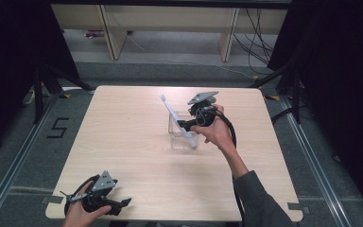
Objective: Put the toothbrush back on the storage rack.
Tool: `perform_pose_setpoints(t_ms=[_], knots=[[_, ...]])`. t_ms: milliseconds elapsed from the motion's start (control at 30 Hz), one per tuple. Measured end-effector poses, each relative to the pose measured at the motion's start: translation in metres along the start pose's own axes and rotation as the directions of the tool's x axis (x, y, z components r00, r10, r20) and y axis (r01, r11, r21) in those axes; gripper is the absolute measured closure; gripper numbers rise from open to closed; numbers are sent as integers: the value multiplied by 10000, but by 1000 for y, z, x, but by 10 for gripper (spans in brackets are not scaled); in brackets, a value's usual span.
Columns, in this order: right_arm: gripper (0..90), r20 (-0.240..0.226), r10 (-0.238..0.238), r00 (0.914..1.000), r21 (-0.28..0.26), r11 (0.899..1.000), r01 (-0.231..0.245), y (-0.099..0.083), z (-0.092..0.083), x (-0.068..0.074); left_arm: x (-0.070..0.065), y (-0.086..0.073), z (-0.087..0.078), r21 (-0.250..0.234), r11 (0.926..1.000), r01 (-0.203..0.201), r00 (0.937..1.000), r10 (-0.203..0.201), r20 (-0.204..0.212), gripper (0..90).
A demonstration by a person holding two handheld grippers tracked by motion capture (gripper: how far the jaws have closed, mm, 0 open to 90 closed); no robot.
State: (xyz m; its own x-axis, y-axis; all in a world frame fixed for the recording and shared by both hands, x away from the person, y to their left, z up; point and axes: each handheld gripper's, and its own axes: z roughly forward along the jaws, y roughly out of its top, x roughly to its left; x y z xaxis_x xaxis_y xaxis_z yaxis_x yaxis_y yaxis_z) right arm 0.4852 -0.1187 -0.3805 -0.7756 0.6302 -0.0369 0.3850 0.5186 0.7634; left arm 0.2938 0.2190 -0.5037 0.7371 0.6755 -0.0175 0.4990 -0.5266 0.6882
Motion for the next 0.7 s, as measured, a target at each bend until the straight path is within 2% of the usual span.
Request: perform_pose_setpoints(t_ms=[67,133,300,333,400,433,467,700], knots=[[337,-28,21,10000,31,10000,-21,0,-3,1,1,0,0,19,10000,-16,10000,16,37,150],[336,31,88,10000,-170,9998,-87,-2,-3,2,1,0,0,58,10000,-36,10000,36,44,150],[334,-36,-12,10000,-112,9999,12,-3,-6,4,1,0,0,94,9999,-74,10000,73,36,150],[333,-36,223,9997,-61,9997,-223,-4,-9,6,1,0,1,37,10000,-55,10000,55,26,150],[332,-23,270,9996,18,9996,-270,-4,-11,7,1,0,0,19,10000,-6,10000,6,30,150],[332,-138,-35,9999,-144,9999,33,-4,-14,6,1,0,0,50,10000,-23,10000,23,34,150],[331,-90,-82,9999,-276,9996,80,-5,-14,6,1,0,0,50,10000,-23,10000,23,34,150],[329,-140,-42,9999,-350,9994,37,-11,-19,8,1,0,1,50,10000,-63,10000,63,11,150]])
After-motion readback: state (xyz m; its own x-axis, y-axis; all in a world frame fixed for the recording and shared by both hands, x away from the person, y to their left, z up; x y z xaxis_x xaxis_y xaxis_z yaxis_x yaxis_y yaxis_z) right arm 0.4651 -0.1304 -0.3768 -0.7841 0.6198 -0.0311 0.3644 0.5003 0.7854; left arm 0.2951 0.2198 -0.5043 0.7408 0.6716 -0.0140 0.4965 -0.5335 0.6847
